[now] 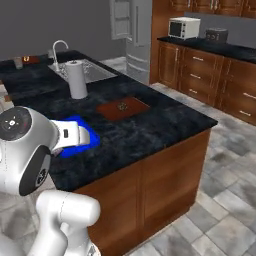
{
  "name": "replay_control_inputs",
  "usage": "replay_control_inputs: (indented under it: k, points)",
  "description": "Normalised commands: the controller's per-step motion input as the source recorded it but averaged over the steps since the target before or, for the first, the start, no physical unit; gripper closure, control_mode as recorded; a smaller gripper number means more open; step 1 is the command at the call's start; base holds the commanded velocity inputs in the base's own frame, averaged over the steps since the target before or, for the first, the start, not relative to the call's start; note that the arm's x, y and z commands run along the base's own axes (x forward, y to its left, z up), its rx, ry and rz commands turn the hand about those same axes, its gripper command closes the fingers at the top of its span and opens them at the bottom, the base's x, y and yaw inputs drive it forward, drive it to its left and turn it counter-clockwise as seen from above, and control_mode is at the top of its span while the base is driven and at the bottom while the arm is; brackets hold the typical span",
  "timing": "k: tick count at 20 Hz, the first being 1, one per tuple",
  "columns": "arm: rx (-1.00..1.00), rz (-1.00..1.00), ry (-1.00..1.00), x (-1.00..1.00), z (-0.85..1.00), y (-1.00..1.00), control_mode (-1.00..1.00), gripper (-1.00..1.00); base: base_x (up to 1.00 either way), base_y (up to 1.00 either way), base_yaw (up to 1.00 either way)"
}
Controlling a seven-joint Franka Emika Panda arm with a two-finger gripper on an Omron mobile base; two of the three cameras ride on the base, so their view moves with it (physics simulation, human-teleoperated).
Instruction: Take the cakes from the fridge and place them on the empty tray on the dining counter.
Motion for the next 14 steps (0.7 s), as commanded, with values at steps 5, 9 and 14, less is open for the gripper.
replay_control_inputs:
  k: [5, 9, 14]
  points:
    - [0.00, 0.00, 0.00, 0.00, 0.00, 0.00, 1.00, 1.00, 0.66, -0.18, 0.62]
    - [0.00, 0.00, 0.00, 0.00, 0.00, 0.00, 1.00, 1.00, 0.68, -0.37, 0.63]
    - [0.00, 0.00, 0.00, 0.00, 0.00, 0.00, 1.00, 1.00, 0.69, -0.35, 0.63]
